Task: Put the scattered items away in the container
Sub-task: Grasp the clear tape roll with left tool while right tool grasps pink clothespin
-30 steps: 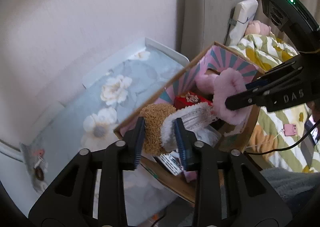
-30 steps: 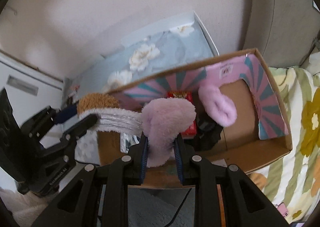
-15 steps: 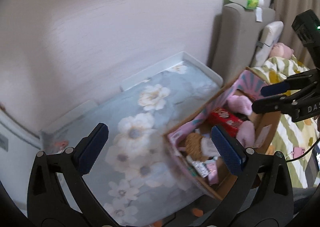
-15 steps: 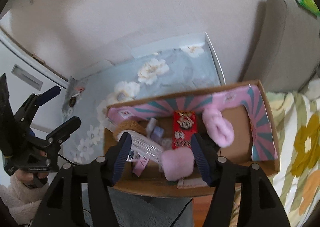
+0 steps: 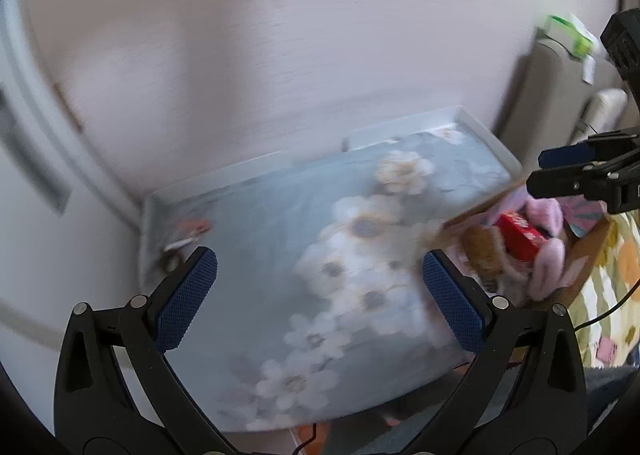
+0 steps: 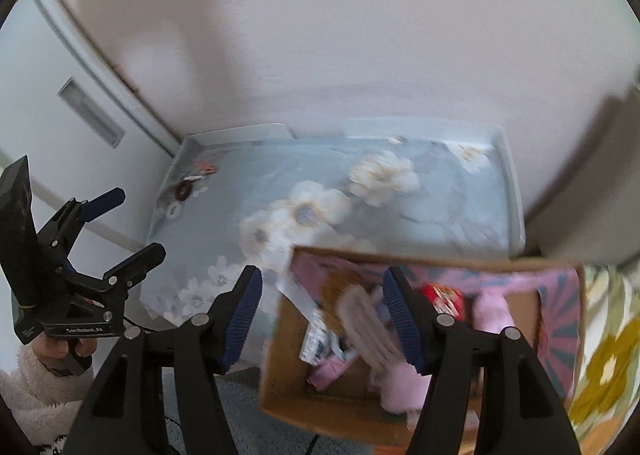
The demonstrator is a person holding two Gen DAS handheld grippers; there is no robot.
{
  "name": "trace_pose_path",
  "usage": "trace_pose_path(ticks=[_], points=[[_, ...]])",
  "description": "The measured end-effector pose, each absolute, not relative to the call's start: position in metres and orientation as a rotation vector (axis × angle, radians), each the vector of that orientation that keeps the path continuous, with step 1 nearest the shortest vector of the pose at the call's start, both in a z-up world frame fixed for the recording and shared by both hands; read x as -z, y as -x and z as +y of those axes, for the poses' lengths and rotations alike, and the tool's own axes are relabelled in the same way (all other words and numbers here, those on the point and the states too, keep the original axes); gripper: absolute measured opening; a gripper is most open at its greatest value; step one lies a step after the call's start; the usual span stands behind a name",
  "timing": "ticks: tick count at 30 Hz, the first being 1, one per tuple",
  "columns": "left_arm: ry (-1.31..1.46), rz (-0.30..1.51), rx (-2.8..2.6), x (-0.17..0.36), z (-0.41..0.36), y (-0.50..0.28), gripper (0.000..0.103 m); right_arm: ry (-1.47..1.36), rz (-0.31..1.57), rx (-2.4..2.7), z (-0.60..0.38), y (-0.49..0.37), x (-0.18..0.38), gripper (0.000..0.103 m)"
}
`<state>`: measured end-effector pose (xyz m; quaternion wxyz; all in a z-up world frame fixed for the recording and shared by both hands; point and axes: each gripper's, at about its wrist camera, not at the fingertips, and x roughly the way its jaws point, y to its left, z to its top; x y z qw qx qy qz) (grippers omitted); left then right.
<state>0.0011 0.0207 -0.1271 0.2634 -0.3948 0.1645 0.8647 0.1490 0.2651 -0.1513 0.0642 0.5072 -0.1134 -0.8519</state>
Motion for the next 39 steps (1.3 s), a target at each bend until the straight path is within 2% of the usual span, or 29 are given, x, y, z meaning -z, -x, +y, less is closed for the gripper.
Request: trace_pose_path(ticks=[12, 20, 24, 29, 35, 39], points=[[1.166, 0.297, -2.548, 0.14, -0.06, 0.015, 0.103, -1.352, 0.028, 2.437, 0.181, -0.087, 0.123, 0.059], [1.192, 0.213, -2.772, 0.17, -0.094, 0.041, 0.103, -1.223, 0.23, 2.369, 0.129, -0.035, 0.105, 0.059], [1.164, 0.287, -2.855, 0.196, -0.093, 0.058, 0.103, -1.23, 0.305, 2.306, 0.102, 0.002, 0.129, 0.059], [1.191, 0.385, -2.887, 0.242, -0.079, 0.089, 0.103, -1.27, 0.331, 2.208, 0.074, 0.054, 0.185, 0.059], [1.287, 0.276, -2.864, 0.282, -0.079, 0.122, 0.103, -1.324, 0.359, 2.084, 0.043, 0.098, 0.254, 0.059], [1.376, 0.194, -2.84, 0.301, -0.088, 0.136, 0.103, -1.31, 0.403, 2.022, 0.025, 0.111, 0.275, 0.059]])
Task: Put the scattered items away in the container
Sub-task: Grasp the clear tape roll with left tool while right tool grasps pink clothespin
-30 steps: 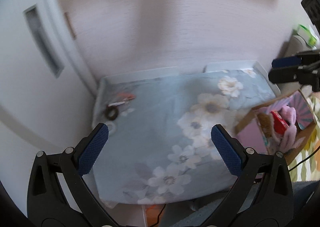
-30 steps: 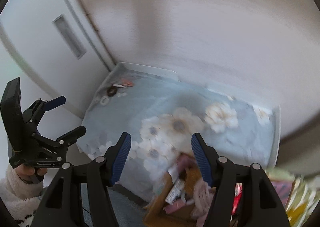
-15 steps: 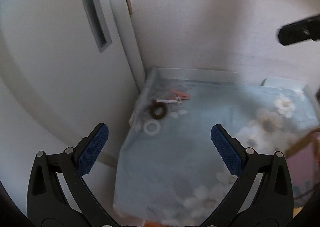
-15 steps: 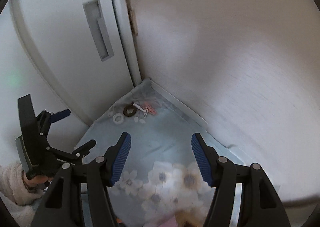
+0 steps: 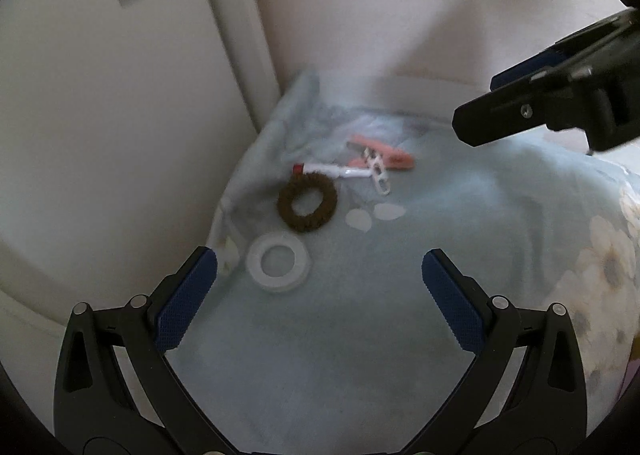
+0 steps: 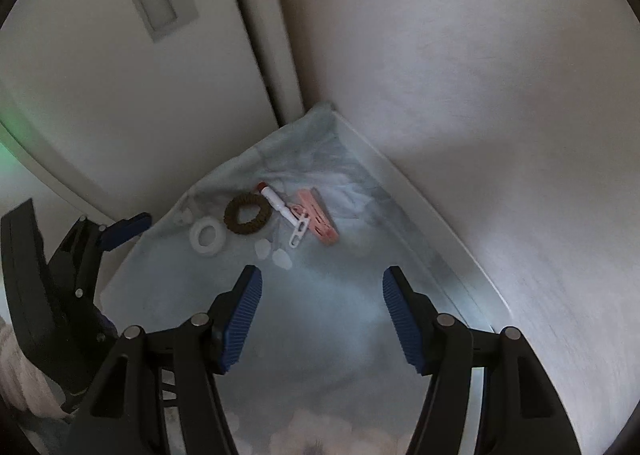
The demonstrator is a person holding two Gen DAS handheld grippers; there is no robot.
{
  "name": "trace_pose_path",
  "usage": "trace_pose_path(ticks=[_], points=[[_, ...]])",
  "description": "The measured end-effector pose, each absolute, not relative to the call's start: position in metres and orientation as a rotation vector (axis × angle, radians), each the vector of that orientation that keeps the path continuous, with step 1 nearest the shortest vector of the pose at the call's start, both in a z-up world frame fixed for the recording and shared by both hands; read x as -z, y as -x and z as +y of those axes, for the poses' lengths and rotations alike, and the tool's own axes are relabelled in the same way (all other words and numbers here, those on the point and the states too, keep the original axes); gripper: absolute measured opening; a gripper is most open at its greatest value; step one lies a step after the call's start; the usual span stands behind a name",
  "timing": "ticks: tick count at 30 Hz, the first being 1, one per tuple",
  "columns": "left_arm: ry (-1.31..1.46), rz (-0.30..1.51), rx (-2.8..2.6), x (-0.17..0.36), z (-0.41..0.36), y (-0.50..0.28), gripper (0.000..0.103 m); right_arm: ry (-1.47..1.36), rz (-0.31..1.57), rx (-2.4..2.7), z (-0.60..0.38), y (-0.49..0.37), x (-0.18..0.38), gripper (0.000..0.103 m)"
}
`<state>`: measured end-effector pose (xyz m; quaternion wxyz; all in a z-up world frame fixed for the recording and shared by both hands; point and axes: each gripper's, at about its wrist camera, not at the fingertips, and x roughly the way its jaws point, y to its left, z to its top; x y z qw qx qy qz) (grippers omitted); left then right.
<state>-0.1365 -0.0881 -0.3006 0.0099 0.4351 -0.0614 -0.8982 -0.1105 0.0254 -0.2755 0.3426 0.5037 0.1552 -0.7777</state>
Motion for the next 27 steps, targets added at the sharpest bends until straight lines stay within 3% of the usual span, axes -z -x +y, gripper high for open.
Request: trace_pose_path(ticks=[6, 23, 27], points=[[-1.478, 0.028, 2.761, 0.319, -0.104, 0.148, 0.102, -1.285, 0.45, 1.973, 0.006, 0.128, 0.296, 0.059], [-1.494, 0.149, 2.641, 0.33, -0.104, 0.158, 0.098, -1.315, 0.546, 1.846, -0.029, 0.153, 0.35, 0.059], [-1.478, 0.185, 2.594, 0.326, -0.104, 0.156, 0.089, -1.296, 0.553, 1.838, -0.031, 0.159, 0.35, 0.049]])
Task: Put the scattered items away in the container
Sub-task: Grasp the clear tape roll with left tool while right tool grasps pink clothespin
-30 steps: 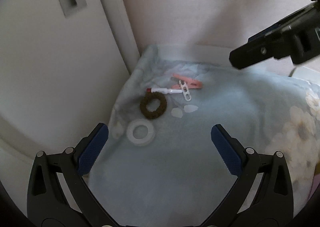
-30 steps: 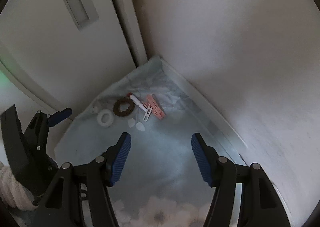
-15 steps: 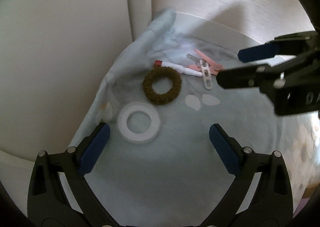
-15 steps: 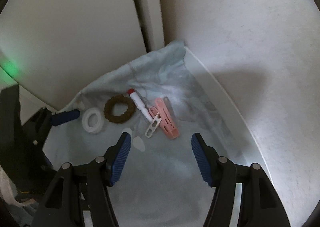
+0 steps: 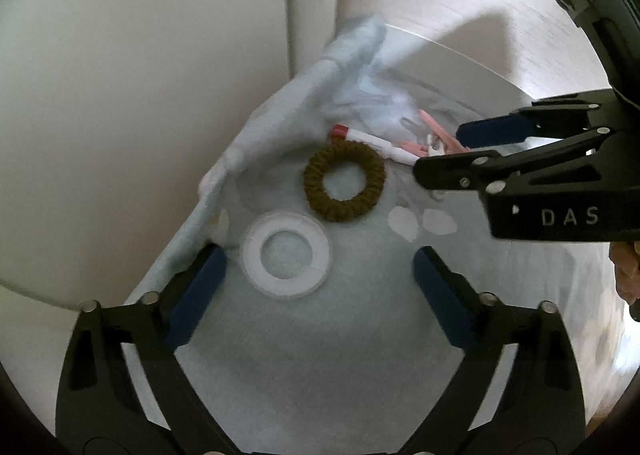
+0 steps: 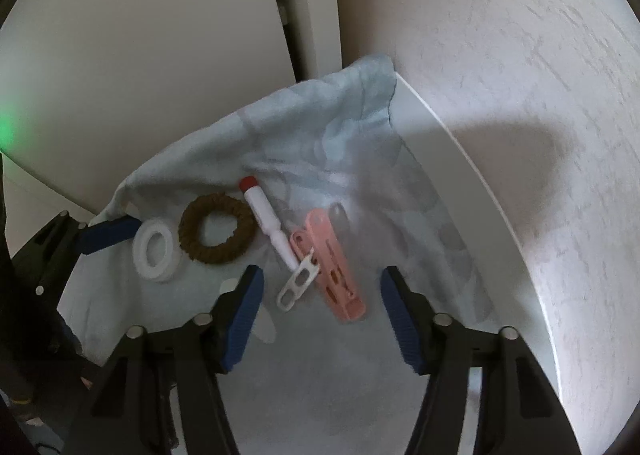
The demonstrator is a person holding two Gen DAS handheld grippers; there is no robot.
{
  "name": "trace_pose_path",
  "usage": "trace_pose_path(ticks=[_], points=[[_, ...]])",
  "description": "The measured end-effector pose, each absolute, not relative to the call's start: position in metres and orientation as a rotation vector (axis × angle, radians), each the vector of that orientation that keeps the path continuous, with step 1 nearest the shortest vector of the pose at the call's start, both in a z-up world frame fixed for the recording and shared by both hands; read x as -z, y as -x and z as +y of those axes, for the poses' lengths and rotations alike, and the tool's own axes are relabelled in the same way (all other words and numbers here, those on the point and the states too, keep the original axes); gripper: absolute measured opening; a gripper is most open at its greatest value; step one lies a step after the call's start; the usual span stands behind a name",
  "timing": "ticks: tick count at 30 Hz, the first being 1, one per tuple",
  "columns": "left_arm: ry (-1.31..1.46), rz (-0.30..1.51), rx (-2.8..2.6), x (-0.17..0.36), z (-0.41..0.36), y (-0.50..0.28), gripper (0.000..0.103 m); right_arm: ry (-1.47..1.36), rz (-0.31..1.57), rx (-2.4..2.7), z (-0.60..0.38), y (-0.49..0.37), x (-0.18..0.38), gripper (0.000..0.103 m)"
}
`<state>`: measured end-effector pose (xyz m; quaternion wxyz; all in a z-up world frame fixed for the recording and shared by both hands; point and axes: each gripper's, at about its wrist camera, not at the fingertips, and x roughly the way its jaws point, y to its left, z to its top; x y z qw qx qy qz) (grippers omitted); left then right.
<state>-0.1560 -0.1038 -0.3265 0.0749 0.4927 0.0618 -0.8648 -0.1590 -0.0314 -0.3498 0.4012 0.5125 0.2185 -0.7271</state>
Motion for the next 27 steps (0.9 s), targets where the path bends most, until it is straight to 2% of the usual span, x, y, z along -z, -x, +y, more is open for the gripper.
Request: trace_pose_path(ticks=[3, 7, 8, 11, 12, 21, 27], points=[[-1.467, 0.188, 2.556, 0.324, -0.103, 0.153, 0.077, -1.286, 0.567, 1.834, -0.031, 0.164, 0.349, 0.038], [-1.454, 0.193, 2.535, 0.322, -0.102, 0.15, 0.066, -1.26, 0.615, 1.82, -0.034, 0.162, 0.348, 0.032], [-1.448, 0.196, 2.531, 0.322, -0.102, 0.149, 0.064, -1.251, 0.63, 1.817, -0.035, 0.16, 0.348, 0.025], [-1.416, 0.211, 2.518, 0.319, -0.105, 0.142, 0.043, -1.225, 0.671, 1.819, -0.038, 0.154, 0.347, 0.023], [-1.409, 0.214, 2.52, 0.319, -0.105, 0.14, 0.041, -1.22, 0.677, 1.822, -0.038, 0.152, 0.347, 0.023], [-1.393, 0.257, 2.569, 0.317, -0.106, 0.12, 0.04, -1.2, 0.659, 1.856, -0.027, 0.143, 0.329, 0.017], [-1.385, 0.238, 2.601, 0.308, -0.101, 0.107, 0.04, -1.213, 0.629, 1.884, -0.016, 0.138, 0.314, 0.017]])
